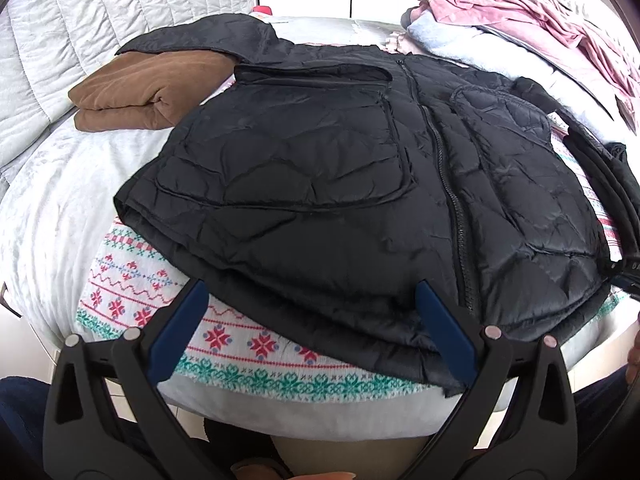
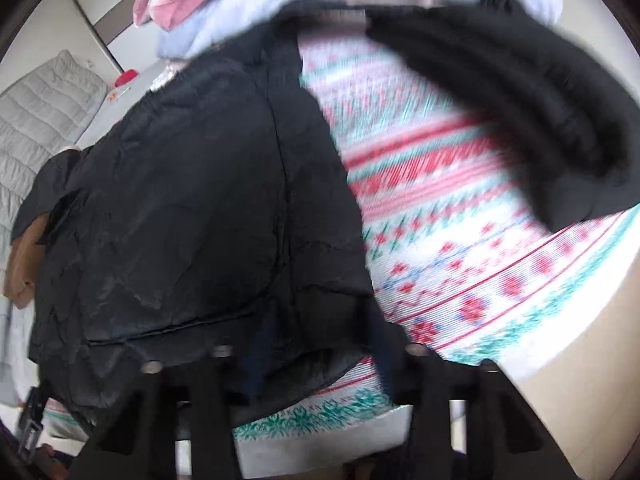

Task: Fold large clothes

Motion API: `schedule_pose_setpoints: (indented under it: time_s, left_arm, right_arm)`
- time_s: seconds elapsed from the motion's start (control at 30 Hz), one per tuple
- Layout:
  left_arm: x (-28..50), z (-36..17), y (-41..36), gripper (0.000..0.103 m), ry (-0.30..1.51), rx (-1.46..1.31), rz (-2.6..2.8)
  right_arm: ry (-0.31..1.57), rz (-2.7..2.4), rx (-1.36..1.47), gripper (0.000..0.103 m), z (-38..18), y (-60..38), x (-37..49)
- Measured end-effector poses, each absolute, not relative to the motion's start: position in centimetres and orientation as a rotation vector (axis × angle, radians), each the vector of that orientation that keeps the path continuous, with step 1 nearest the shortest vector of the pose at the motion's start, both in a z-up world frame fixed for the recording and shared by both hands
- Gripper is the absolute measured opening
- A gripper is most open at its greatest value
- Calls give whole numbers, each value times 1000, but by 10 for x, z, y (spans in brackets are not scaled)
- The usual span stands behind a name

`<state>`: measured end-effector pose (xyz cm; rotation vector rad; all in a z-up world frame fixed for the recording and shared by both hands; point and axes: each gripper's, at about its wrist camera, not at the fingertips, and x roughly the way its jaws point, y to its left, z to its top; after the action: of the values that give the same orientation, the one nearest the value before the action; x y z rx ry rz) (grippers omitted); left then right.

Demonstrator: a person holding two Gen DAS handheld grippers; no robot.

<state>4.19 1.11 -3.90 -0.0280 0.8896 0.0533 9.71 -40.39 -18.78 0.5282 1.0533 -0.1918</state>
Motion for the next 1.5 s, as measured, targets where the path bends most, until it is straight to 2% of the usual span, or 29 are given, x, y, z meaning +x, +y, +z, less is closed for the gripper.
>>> schedule_pose_setpoints:
  time_s: [0.07, 0.1, 0.3, 0.5, 0.63, 0.73, 0.87, 0.9, 1.1, 1.27, 1.4, 1.5]
  left_arm:
    - [46, -43, 9, 103, 910, -30, 43]
    - [47, -45, 7, 103, 920, -29, 31]
    - [42, -51, -11, 103, 951, 6, -59]
    - [34, -48, -23, 103, 955, 28, -120]
    - [36, -42, -21, 103, 952, 1, -137]
    - [42, -29, -19, 103, 922, -14, -132]
    - [56, -1, -18, 103, 863, -43, -107]
    - [61, 8, -16, 103, 845, -56, -95]
    - [106, 63, -11, 103, 777, -130, -76]
    - [169, 97, -17, 103, 781, -172, -80]
    - [212, 93, -16, 103, 764, -176, -29]
    - [244, 63, -8, 103, 791, -183, -21]
  right_arm:
    - [1016, -149, 545, 8, -182, -405, 95]
    - [1008, -146, 538, 7, -178, -406, 94]
    - [900, -237, 502, 4, -135, -443, 82]
    - [920, -414, 427, 1, -133, -474, 80]
    - [887, -295, 415, 2, -131, -463, 80]
    - [851, -258, 441, 13, -121, -458, 84]
    - [760, -176, 616, 50, -101, -467, 93]
    - [733, -168, 639, 54, -94, -469, 96]
    - [533, -196, 812, 59, -59, -514, 122]
    - [544, -208, 932, 60, -65, -553, 176]
    - [615, -205, 985, 63, -89, -573, 217]
    - [645, -218, 1027, 63, -120, -586, 243]
